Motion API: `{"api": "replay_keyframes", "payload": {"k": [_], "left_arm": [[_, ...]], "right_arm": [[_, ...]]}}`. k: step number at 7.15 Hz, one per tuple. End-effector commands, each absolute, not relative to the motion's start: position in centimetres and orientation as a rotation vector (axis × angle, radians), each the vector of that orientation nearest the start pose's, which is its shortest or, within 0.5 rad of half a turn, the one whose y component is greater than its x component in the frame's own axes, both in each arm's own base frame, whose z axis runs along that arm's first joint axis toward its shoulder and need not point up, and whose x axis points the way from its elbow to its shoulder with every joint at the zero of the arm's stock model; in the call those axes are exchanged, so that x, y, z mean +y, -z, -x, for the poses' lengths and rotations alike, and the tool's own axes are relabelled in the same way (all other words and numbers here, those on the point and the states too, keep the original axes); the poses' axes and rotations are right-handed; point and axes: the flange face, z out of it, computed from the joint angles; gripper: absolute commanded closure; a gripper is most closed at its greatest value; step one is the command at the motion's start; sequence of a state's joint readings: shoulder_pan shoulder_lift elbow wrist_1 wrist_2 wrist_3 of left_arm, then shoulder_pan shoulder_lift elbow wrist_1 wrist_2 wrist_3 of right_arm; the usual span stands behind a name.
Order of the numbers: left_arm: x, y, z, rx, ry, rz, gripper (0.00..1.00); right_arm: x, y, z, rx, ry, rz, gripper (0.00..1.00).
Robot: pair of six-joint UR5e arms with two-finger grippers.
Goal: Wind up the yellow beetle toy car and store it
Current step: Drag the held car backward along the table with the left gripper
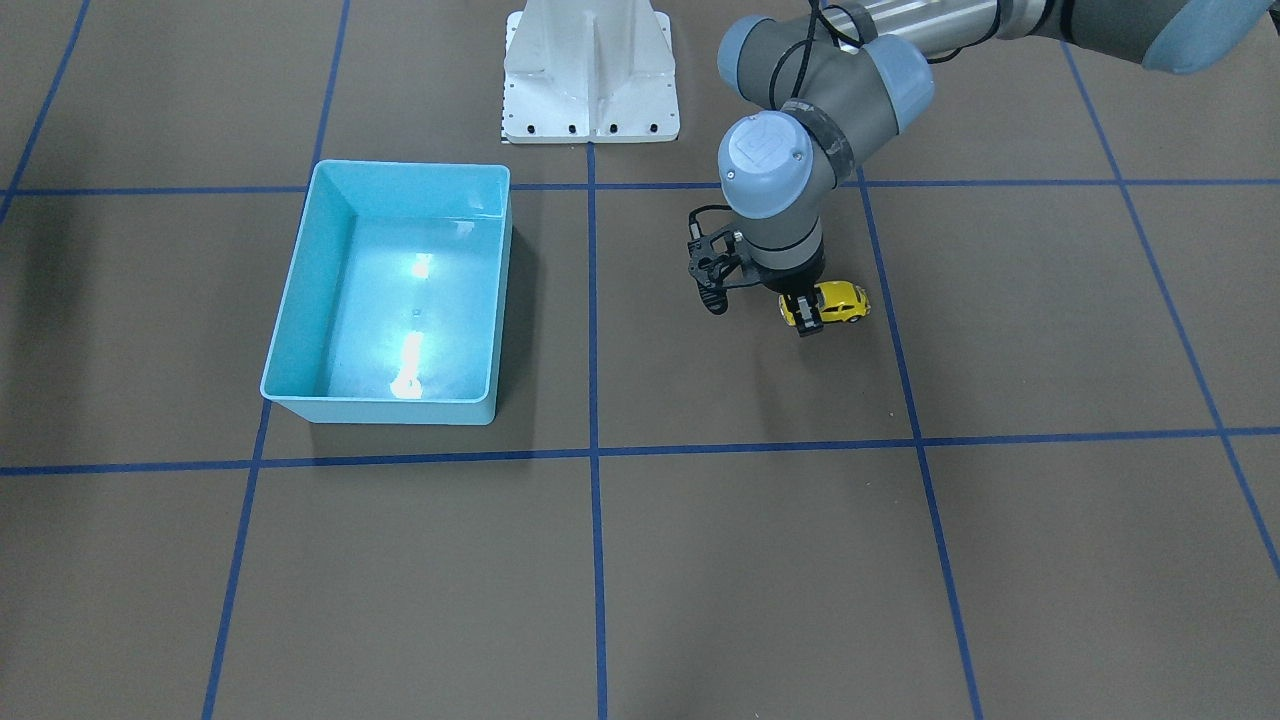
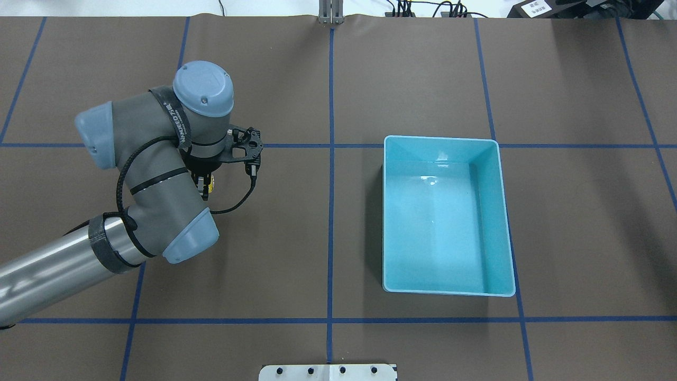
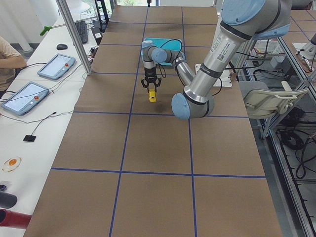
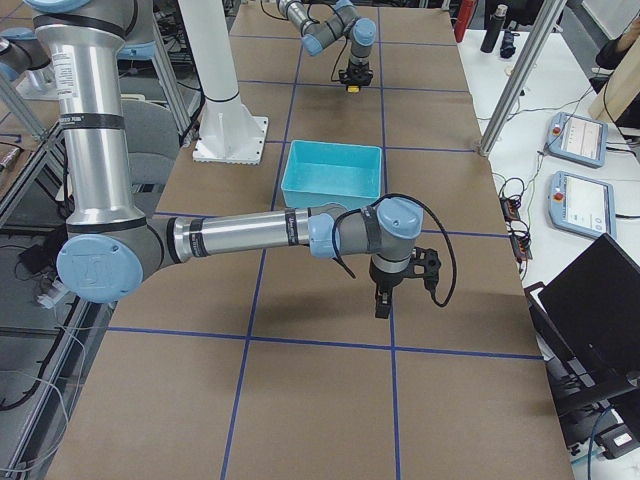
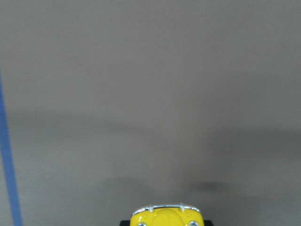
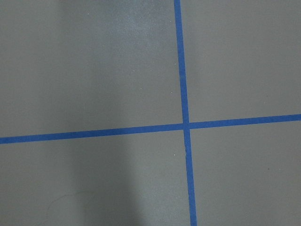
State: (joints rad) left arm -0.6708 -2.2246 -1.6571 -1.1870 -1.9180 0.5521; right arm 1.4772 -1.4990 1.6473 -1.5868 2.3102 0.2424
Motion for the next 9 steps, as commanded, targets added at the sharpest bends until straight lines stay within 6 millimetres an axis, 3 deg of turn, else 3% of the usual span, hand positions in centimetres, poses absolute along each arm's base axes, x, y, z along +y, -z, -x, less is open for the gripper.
{"api": "replay_keyframes", "payload": {"k": [1,3,6,9], "left_arm": [[-49.9,-30.1,-46.1,0.527,-1.495,-0.369,1.00],[-49.5,-31.1,-46.0,0.610,-1.515,-0.410,1.00],[-49.1,-33.6,-44.9,0.603,-1.556,-0.440,1.00],[-48.9,-34.6,-44.5,0.601,-1.561,-0.509,1.00]], "right_arm": [[-53.1,-58.8,-1.7,-0.749,-0.093,-0.001,0.00],[-53.1,-58.7,-1.7,-0.749,-0.092,-0.002,0.00],[-53.1,-58.8,-1.7,-0.749,-0.093,-0.001,0.00],[-53.1,-58.8,-1.7,-0.748,-0.093,-0.001,0.00]]}}
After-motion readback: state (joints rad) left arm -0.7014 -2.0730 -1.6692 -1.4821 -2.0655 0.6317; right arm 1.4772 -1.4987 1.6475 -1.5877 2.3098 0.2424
